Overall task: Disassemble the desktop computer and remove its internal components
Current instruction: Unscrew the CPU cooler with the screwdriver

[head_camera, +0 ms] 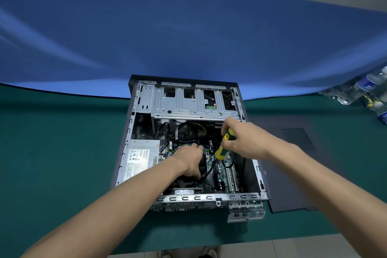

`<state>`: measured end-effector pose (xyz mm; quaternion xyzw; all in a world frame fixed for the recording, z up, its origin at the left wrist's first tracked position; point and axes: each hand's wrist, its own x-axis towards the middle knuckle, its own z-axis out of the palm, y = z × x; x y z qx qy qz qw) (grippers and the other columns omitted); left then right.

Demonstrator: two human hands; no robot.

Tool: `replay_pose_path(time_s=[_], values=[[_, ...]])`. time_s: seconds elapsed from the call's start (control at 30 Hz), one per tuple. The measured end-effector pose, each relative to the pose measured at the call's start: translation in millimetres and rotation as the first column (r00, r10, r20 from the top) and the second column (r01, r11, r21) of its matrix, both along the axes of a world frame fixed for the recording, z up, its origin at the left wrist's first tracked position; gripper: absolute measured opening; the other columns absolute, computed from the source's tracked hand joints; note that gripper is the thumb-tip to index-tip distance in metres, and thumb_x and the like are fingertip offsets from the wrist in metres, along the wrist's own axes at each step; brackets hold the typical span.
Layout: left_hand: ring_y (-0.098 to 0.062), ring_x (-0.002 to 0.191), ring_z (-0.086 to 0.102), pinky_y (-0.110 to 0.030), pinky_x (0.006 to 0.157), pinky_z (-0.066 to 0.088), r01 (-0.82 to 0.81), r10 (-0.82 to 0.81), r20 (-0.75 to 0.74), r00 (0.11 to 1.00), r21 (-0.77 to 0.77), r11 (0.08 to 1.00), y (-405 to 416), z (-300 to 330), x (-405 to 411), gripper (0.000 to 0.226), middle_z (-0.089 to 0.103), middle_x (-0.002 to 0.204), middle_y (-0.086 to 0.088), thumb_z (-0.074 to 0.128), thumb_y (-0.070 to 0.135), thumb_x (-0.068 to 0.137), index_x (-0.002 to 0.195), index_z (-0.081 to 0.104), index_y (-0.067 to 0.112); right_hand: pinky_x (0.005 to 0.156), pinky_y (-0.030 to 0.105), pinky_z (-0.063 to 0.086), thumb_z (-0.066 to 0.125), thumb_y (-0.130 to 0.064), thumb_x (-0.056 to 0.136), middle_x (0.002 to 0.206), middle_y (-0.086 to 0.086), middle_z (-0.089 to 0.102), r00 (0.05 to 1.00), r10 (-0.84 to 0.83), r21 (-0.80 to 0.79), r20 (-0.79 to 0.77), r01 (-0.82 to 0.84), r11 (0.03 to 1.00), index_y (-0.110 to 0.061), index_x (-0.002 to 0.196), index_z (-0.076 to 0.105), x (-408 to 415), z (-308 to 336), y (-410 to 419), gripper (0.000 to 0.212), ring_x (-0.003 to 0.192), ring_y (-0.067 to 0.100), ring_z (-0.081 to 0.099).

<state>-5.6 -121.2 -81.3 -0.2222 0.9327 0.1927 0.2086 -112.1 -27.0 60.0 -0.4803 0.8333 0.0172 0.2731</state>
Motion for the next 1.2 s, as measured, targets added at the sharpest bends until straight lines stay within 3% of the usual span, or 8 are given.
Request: replay_pose_path(time_s=[0.13, 0.33, 0.47, 0.67, 0.8, 0.93, 1.1, 1.2], values=[[-0.033, 0.119, 0.048, -0.038, 0.099, 0.041, -0.005, 0.005, -0.002, 1.0, 0.006, 1.0, 0.6, 0.0, 0.1, 0.086, 0.045, 0.133, -0.013, 0.081, 0.038, 0.069, 0.136, 0.035, 0.008, 0.061, 0.033, 0.037, 0.042, -0.057, 0.092, 0.065, 0.0, 0.051, 0.97, -0.092, -0.016, -0.223, 0.091, 0.996, -0.017, 0.085, 0.043, 1.1, -4.4, 4.0, 0.041, 0.07, 0.024, 0.053], [-0.032, 0.121, 0.047, -0.039, 0.102, 0.04, -0.002, 0.002, -0.004, 1.0, 0.011, 1.0, 0.4, 0.3, 0.9, 0.085, 0.045, 0.132, -0.013, 0.081, 0.038, 0.069, 0.135, 0.036, 0.008, 0.05, 0.027, 0.033, 0.053, -0.041, 0.09, 0.069, -0.006, 0.051, 0.997, -0.01, -0.084, -0.083, 0.003, 0.996, -0.024, 0.097, 0.047, 0.8, -3.9, 9.1, 0.02, 0.061, 0.011, 0.048], [-0.032, 0.119, 0.049, -0.038, 0.101, 0.041, 0.003, -0.003, -0.004, 1.0, 0.007, 1.0, 0.6, 0.8, 1.1, 0.082, 0.046, 0.131, -0.013, 0.081, 0.038, 0.069, 0.133, 0.038, 0.008, 0.061, 0.033, 0.033, 0.034, -0.054, 0.096, 0.086, 0.006, 0.059, 0.917, -0.053, -0.085, -0.394, 0.022, 0.996, -0.017, 0.091, 0.037, 4.1, -10.8, 9.6, 0.038, 0.084, 0.032, 0.057], [-0.032, 0.118, 0.049, -0.039, 0.101, 0.041, 0.001, -0.001, -0.001, 1.0, 0.013, 1.0, -0.2, 0.4, 0.3, 0.08, 0.046, 0.13, -0.013, 0.08, 0.037, 0.07, 0.131, 0.039, 0.008, 0.052, 0.033, 0.03, 0.045, -0.039, 0.092, 0.08, 0.002, 0.055, 0.98, 0.047, -0.13, -0.192, -0.073, 0.989, -0.021, 0.096, 0.035, 11.8, -10.8, 4.6, 0.021, 0.067, 0.025, 0.047], [-0.032, 0.12, 0.047, -0.04, 0.103, 0.039, 0.002, -0.002, -0.002, 1.0, 0.013, 1.0, 0.0, -1.0, 0.9, 0.083, 0.045, 0.133, -0.013, 0.08, 0.037, 0.07, 0.134, 0.037, 0.007, 0.059, 0.033, 0.033, 0.036, -0.047, 0.096, 0.087, 0.006, 0.058, 0.908, -0.039, -0.131, -0.416, -0.017, 0.991, -0.014, 0.1, 0.04, 9.7, -15.5, 1.9, 0.033, 0.081, 0.031, 0.055], [-0.033, 0.121, 0.046, -0.042, 0.104, 0.038, 0.006, -0.007, 0.004, 1.0, 0.011, 1.0, -0.9, -0.7, 0.2, 0.082, 0.045, 0.132, -0.013, 0.08, 0.037, 0.07, 0.134, 0.037, 0.008, 0.054, 0.033, 0.033, 0.047, -0.036, 0.091, 0.081, 0.002, 0.056, 0.983, 0.099, -0.099, -0.153, -0.115, 0.988, -0.02, 0.099, 0.039, 8.0, -8.6, -0.5, 0.02, 0.068, 0.022, 0.049], [-0.033, 0.123, 0.045, -0.045, 0.107, 0.035, -0.004, 0.004, 0.015, 1.0, 0.029, 1.0, -0.2, 1.1, 0.3, 0.082, 0.043, 0.135, -0.014, 0.08, 0.034, 0.071, 0.135, 0.035, 0.007, 0.055, 0.033, 0.031, 0.036, -0.055, 0.094, 0.078, 0.001, 0.053, 0.91, -0.005, -0.142, -0.414, -0.059, 0.988, -0.018, 0.095, 0.037, 13.3, -14.6, -0.4, 0.037, 0.074, 0.03, 0.054], [-0.034, 0.126, 0.043, -0.046, 0.108, 0.034, -0.002, 0.002, 0.023, 1.0, 0.026, 1.0, 0.0, 1.4, -0.4, 0.085, 0.04, 0.139, -0.015, 0.08, 0.033, 0.072, 0.138, 0.033, 0.006, 0.06, 0.033, 0.036, 0.042, -0.042, 0.095, 0.091, 0.006, 0.062, 0.965, 0.036, -0.134, -0.26, -0.073, 0.988, -0.019, 0.097, 0.039, 8.5, -12.6, -3.2, 0.024, 0.074, 0.028, 0.051]])
